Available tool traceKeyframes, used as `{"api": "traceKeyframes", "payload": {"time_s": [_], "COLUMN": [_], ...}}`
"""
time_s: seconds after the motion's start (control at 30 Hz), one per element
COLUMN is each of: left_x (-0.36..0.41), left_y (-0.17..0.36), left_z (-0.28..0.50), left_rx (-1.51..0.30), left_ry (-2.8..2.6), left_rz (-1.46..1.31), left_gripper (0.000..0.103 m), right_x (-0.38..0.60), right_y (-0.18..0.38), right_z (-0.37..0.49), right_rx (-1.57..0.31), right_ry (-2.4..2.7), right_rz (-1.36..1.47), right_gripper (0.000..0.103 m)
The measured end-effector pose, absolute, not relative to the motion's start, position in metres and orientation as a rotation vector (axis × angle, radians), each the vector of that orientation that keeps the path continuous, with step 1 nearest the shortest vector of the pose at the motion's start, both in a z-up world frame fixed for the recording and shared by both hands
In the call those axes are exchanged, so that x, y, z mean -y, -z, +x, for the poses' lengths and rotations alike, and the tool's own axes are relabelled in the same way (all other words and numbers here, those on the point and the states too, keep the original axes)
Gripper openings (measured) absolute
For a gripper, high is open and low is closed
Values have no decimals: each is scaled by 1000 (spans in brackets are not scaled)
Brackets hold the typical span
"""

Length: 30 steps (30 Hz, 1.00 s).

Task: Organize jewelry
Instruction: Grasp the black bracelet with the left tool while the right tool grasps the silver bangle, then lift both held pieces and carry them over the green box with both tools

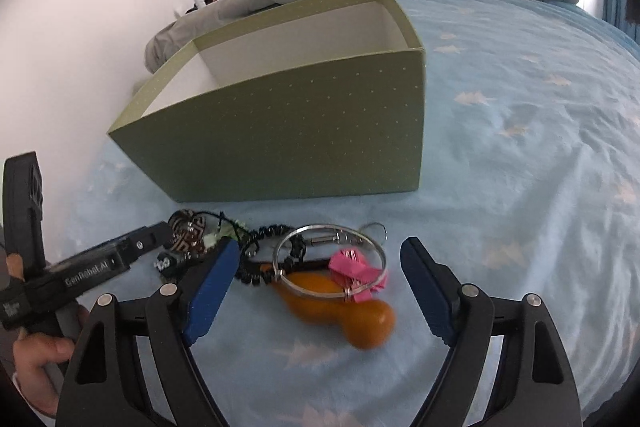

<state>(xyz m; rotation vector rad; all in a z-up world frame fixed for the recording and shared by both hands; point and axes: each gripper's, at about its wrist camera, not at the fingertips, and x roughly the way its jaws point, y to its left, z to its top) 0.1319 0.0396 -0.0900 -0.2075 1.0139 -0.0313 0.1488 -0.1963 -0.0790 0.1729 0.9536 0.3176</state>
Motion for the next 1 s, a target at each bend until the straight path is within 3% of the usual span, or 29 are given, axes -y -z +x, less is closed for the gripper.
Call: {"api": "traceKeyframes", "payload": {"time_s": [0.53,0.63,1.0], "left_x": [-44,-44,-37], "left_y": [100,100,85], "left_z": [146,147,145], "left_rx": [-1032,-1024,-985], "left_ry": [60,62,67], "left_rz": [-208,-208,-215], "left_gripper": [14,12,7], "right_x": [189,189,191], "right_y": [101,101,81], "right_z": [171,179,169], "right_rx": [-1061,-1061,-1001], "right_ry": [-303,-299,-301], "right_rz": [189,178,114], "right_gripper": [78,67,66]}}
